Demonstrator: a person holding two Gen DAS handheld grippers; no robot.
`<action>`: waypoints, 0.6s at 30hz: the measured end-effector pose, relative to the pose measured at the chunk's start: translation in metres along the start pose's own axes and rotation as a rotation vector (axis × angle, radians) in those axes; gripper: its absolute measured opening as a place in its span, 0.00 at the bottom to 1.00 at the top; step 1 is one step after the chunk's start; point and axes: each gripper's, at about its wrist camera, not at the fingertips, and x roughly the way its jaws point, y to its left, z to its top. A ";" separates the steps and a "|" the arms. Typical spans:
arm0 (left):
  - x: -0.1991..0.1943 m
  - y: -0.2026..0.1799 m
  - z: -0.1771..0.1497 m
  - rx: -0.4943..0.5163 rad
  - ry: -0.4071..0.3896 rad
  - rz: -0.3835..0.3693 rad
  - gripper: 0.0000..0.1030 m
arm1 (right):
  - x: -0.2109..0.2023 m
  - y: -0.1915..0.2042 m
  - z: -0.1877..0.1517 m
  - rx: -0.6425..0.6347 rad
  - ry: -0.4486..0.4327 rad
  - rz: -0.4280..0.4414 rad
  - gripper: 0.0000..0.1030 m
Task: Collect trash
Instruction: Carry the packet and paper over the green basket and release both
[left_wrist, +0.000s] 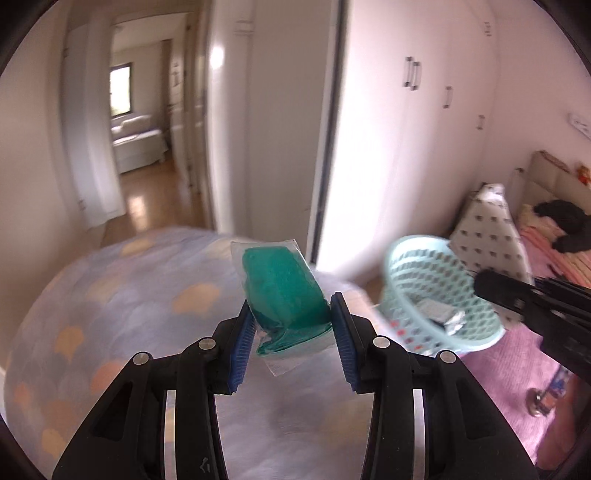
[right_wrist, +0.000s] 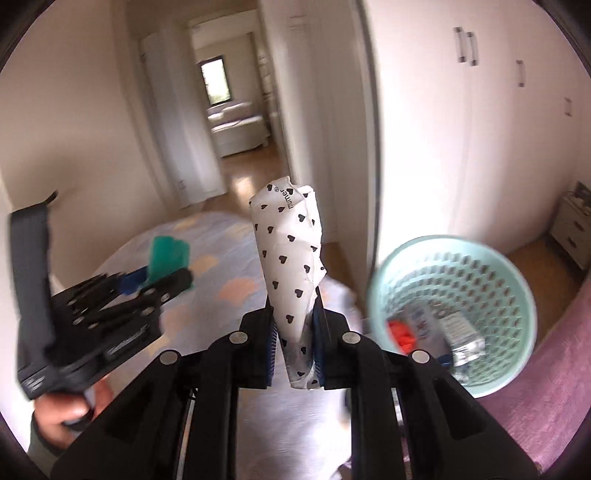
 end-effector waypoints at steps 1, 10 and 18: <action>-0.001 -0.012 0.006 0.019 -0.008 -0.022 0.38 | 0.000 -0.007 0.005 0.015 -0.012 -0.033 0.14; 0.029 -0.079 0.047 0.053 0.010 -0.289 0.38 | 0.010 -0.090 0.031 0.166 -0.038 -0.203 0.14; 0.093 -0.114 0.054 0.052 0.120 -0.375 0.38 | 0.060 -0.151 0.025 0.305 0.077 -0.253 0.15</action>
